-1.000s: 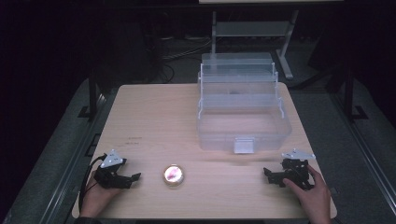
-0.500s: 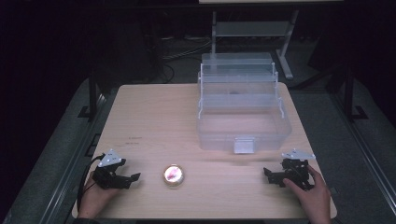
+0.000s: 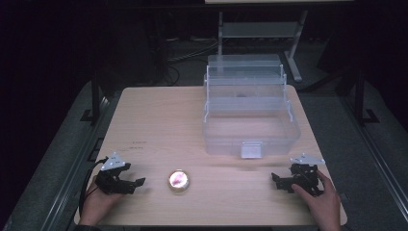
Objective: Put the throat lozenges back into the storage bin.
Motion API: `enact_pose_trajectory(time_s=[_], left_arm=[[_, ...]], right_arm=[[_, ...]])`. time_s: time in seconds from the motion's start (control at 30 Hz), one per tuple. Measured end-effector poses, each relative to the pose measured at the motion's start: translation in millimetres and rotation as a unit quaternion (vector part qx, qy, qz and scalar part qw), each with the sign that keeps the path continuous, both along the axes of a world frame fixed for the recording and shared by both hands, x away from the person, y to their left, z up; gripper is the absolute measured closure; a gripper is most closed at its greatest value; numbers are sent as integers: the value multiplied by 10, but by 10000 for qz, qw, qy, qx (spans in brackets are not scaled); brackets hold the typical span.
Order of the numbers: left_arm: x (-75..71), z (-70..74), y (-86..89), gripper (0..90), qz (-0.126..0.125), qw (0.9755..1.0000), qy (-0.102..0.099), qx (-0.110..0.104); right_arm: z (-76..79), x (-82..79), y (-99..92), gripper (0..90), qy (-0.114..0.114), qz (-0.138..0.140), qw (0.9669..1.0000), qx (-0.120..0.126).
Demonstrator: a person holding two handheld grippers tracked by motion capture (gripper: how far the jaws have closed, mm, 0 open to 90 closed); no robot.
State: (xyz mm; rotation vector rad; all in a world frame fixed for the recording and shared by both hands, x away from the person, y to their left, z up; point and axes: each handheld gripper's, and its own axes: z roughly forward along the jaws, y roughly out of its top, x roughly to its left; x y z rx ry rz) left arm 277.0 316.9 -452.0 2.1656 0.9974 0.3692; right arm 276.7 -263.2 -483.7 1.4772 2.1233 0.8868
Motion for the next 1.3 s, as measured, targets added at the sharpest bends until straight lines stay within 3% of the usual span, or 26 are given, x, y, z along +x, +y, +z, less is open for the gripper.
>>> enact_pose_trajectory(time_s=[1.3], left_arm=[[22, 188, -269, 143, -414, 9991, 65, 33]], right_arm=[[0, 0, 0, 0, 0, 0, 10000, -1]])
